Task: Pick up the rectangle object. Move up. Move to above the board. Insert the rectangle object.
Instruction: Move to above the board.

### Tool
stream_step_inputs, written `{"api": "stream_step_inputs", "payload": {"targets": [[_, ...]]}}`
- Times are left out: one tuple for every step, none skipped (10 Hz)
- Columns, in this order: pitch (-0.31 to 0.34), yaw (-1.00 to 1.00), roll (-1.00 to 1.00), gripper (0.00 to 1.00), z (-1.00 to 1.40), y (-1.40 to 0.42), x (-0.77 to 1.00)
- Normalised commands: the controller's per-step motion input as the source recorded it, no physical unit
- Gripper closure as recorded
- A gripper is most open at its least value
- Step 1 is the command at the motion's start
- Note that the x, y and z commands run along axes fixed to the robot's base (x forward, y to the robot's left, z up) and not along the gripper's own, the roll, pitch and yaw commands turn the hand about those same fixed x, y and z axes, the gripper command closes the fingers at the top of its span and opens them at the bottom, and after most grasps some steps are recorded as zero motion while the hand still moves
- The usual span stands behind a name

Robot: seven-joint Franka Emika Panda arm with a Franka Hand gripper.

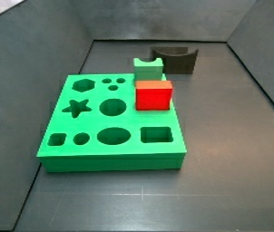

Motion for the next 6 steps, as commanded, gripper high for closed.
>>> {"api": "stream_step_inputs", "payload": {"targets": [[0.414,-0.62,-0.2,1.0,-0.02,-1.0,-0.13],[0.297,-0.45,-0.15,1.0,-0.02,-1.0,-0.13],[0.155,-0.24,-0.1,1.0,-0.02,-1.0,-0.13],[0.075,-0.11,-0.06,1.0,-0.02,-1.0,-0.13],[0.035,-0.06,-0.05,1.0,-0.02,-1.0,-0.14],[0.006,-0.01,-0.02,1.0,-0.01,-1.0,-0.14]]}}
